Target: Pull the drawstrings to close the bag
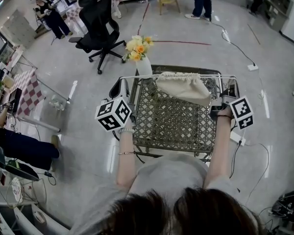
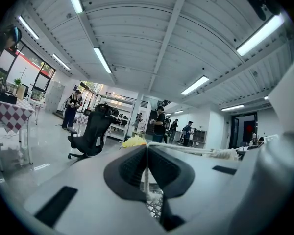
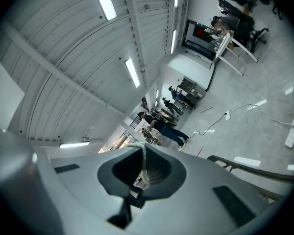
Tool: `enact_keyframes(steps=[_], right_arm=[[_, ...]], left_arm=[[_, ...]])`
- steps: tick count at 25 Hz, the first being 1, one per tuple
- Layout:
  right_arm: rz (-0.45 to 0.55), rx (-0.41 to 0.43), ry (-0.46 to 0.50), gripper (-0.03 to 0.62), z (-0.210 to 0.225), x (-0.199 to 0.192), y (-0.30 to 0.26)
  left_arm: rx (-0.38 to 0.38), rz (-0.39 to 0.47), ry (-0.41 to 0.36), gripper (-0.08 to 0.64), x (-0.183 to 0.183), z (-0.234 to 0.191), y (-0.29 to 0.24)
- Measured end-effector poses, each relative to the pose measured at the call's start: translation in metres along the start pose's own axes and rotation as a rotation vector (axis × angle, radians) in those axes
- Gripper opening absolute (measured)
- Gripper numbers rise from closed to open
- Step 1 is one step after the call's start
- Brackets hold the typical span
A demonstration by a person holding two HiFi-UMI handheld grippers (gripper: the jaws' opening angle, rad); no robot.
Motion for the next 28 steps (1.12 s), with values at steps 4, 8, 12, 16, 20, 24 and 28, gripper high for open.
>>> enact_keyframes(steps=[4,8,12,16,20,24,28], right_arm=[[-0.002,0.001,0.003,0.021,0.001,-0.001,-0.001],[-0.009,0.007,0.013,0.021,-0.001,-0.002,0.000],[-0.030,0.019,0.039,0.021,-0.004,-0.002,-0.002],[-0.055,0.026,0.073,0.021,-0.004,-0.004,-0.005],[-0.093,0.030,0.152,0.021,-0.005,-0.003,-0.007],[-0.133,0.040,0.255,0.021,-0.008,-0.003,-0.008],[-0.166,0.042,0.354,0.021,-0.010,-0.003,-0.010]], left_arm=[[0.005,0.001,0.005,0.031,0.000,-0.002,0.000],[0.010,-0.001,0.006,0.031,0.000,-0.004,0.002],[0.019,0.000,0.006,0.031,0.002,-0.006,0.002],[0.021,-0.007,-0.024,0.031,0.001,-0.006,0.001],[0.013,-0.003,-0.073,0.031,0.002,-0.002,0.001],[0.007,0.014,-0.120,0.031,0.002,-0.002,0.001],[0.003,0.018,-0.148,0.031,0.002,-0.001,0.000]])
Point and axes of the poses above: the fingertips, and each gripper's own axes: y backward along the fingers, z to its right, x out of its top, the point moved 5 cm from there along y, backward along the fingers, and after that the axes turned 11 degrees about x, right-handed, at the moved point
